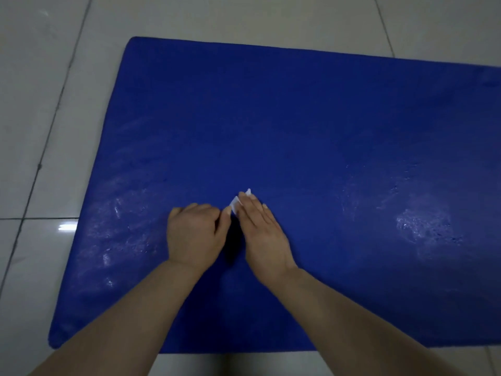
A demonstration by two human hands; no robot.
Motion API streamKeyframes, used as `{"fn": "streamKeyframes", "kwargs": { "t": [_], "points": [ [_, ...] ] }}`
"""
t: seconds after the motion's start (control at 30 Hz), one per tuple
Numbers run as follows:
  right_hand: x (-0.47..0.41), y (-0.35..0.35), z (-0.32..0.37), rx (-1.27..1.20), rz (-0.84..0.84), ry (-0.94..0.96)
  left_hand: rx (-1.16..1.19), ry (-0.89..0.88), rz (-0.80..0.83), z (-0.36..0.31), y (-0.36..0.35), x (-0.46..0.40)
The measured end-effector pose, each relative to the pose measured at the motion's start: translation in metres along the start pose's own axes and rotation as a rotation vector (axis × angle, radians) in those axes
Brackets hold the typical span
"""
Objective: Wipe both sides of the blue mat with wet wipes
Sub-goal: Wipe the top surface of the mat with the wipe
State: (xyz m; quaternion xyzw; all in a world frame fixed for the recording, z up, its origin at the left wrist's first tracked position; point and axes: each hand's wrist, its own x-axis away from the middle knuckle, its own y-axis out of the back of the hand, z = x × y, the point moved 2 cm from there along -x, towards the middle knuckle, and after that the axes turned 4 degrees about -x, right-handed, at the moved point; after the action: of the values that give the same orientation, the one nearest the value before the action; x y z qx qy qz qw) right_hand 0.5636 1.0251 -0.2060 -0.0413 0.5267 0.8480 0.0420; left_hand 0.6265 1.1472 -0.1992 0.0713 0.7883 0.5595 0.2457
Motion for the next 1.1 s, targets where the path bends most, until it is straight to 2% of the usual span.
{"fn": "streamKeyframes", "kwargs": {
  "t": [0.1,0.2,0.3,0.37,0.43,0.53,0.6,0.67,0.73,0.77,0.83,0.93,1.03,1.1],
  "points": [
    [0.001,0.020,-0.038,0.151,0.026,-0.068,-0.030,0.001,0.021,-0.001,-0.013,-0.013],
    [-0.006,0.047,-0.091,0.219,-0.133,-0.337,-0.044,-0.011,-0.007,-0.001,-0.020,-0.006],
    [-0.033,0.047,-0.095,0.208,-0.184,-0.453,-0.027,-0.005,-0.027,-0.001,-0.019,-0.007],
    [-0.049,0.026,-0.064,0.157,-0.123,-0.383,-0.017,-0.005,-0.029,-0.002,-0.018,-0.008],
    [-0.055,0.005,-0.027,0.097,-0.004,-0.183,-0.010,-0.011,-0.020,-0.001,-0.017,-0.009],
    [-0.050,0.005,-0.033,0.031,0.026,-0.013,-0.004,-0.009,0.005,-0.001,-0.016,-0.008],
    [-0.045,0.025,-0.068,0.089,-0.009,-0.086,0.002,0.009,0.004,-0.001,-0.016,-0.008],
    [-0.051,0.045,-0.105,0.137,-0.037,-0.281,0.016,0.013,0.012,-0.002,-0.016,-0.009],
    [-0.071,0.050,-0.118,0.112,-0.064,-0.443,0.028,0.022,0.016,-0.003,-0.015,-0.010],
    [-0.083,0.044,-0.112,0.098,-0.081,-0.450,0.032,0.027,0.021,-0.002,-0.015,-0.010],
    [-0.104,0.027,-0.084,0.004,-0.061,-0.377,0.038,0.032,0.033,-0.002,-0.014,-0.011],
    [-0.098,0.008,-0.051,-0.067,0.032,-0.123,0.049,0.040,0.063,-0.002,-0.013,-0.014],
    [-0.067,0.020,-0.065,-0.033,0.091,-0.014,0.104,0.052,0.179,-0.004,-0.006,-0.020],
    [-0.049,0.029,-0.080,0.002,0.159,-0.025,0.147,0.153,0.314,-0.007,-0.001,-0.032]
  ]
}}
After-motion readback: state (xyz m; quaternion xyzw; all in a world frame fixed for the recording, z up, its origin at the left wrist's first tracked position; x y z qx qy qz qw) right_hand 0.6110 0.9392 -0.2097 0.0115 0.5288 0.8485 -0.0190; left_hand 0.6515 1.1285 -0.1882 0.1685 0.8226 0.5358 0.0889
